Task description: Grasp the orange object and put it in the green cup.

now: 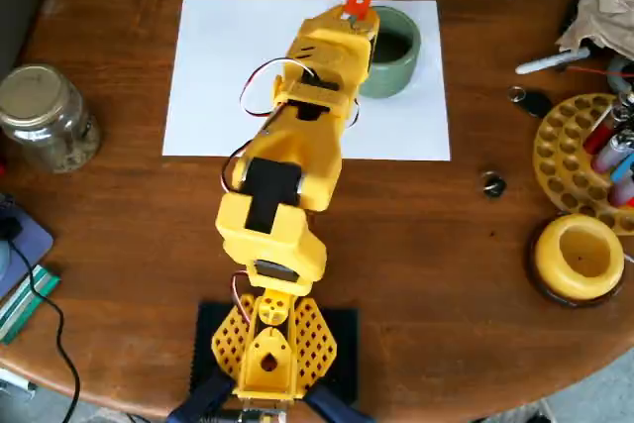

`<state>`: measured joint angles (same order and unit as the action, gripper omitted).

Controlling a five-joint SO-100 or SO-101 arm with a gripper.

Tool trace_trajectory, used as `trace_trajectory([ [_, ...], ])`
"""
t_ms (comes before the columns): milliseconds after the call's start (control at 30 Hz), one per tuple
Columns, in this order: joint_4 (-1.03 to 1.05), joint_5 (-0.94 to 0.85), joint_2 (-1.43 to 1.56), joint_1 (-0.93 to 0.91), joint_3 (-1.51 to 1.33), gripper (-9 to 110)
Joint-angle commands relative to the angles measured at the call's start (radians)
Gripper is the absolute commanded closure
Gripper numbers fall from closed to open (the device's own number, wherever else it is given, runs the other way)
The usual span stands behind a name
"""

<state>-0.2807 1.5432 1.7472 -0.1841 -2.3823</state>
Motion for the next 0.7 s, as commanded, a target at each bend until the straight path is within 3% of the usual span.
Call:
trace_trajectory([
  [0,-0.037,-0.012,0.051,-0.032,-0.02,102],
  [667,-0.193,-0.049,0.041,-0.083,-0.156,102],
])
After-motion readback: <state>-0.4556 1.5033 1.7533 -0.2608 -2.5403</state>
